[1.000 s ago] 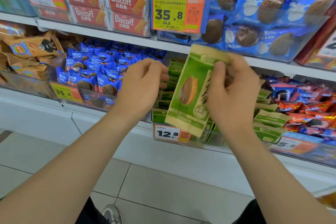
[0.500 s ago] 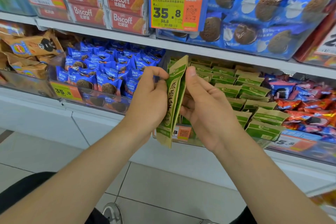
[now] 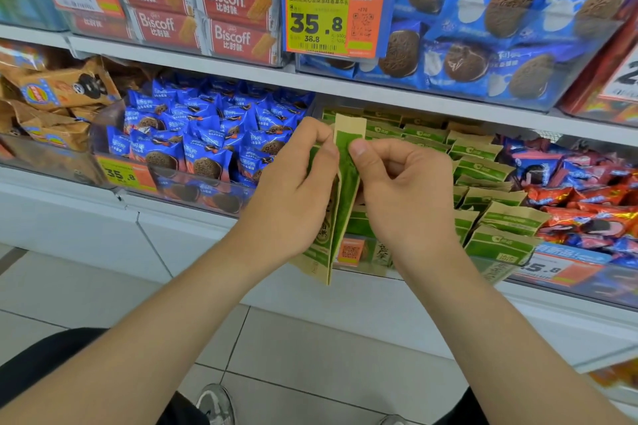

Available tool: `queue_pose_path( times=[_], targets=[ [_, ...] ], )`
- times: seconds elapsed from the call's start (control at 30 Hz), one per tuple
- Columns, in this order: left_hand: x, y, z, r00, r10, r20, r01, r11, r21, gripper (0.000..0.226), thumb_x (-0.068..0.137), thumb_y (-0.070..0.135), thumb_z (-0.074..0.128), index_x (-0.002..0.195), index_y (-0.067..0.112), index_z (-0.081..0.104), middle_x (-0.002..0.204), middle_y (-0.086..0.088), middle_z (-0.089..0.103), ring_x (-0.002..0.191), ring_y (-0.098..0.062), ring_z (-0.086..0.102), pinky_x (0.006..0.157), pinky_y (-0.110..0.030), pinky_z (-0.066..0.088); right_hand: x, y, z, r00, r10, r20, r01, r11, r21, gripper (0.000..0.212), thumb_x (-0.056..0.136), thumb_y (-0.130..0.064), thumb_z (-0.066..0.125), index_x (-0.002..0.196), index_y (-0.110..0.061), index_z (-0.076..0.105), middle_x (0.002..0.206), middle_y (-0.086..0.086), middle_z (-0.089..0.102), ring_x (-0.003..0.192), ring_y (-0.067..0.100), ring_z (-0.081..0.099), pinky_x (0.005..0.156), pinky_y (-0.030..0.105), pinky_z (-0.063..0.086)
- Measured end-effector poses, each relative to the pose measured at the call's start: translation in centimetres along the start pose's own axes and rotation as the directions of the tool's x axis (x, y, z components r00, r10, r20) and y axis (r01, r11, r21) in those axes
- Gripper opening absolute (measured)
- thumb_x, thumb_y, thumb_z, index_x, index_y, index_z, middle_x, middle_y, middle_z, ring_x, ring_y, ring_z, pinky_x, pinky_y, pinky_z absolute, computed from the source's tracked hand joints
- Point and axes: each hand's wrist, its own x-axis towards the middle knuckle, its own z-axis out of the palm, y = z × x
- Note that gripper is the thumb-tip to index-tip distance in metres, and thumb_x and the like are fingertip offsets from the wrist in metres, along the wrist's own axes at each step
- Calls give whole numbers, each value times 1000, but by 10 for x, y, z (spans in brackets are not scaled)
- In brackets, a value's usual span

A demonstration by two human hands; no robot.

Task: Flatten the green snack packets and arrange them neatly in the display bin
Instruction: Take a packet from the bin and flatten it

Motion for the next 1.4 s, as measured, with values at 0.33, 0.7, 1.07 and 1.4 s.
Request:
queue_pose_path(
  times=[0.33, 0.7, 1.07, 1.4],
  targets=[
    [5, -1, -3, 988, -89, -127, 79, 993, -86, 22, 114, 26, 42, 102, 14, 55, 82, -11, 57, 73, -26, 55, 72, -50, 50, -6, -16, -4, 945, 181, 273, -239, 951, 196, 13, 101, -20, 71, 103, -11, 80, 90, 8, 81, 84, 21, 79, 78, 34, 65],
    [10, -6, -9, 962, -255, -96, 212, 922, -325, 62, 95, 58, 66, 95, -3, 58, 101, -32, 64, 97, -49, 66, 97, -62, 57, -11, -14, -1, 956, 122, 268, -117, 992, -34, 33, 104, -47, 61, 100, -15, 55, 62, -2, 65, 57, 19, 57, 57, 43, 48],
    [-3, -10, -8, 995, -102, -15, 101, 993, -62, 19, 94, 28, 59, 82, 19, 71, 76, 0, 69, 84, -30, 75, 84, -54, 65, -5, -3, -4, 980, 2, 200, 51, 965, -258, 33, 114, -33, 45, 91, -14, 59, 66, -7, 53, 57, 6, 50, 57, 29, 41],
    [-7, -2, -3, 952, -305, 34, 297, 890, -346, 22, 106, 10, 54, 88, -3, 59, 96, -22, 71, 90, -19, 78, 83, -37, 66, -2, -8, -11, 960, 243, 138, -245, 970, -8, 33, 96, -42, 76, 90, -10, 77, 87, 13, 78, 74, 21, 74, 64, 33, 62]
  ],
)
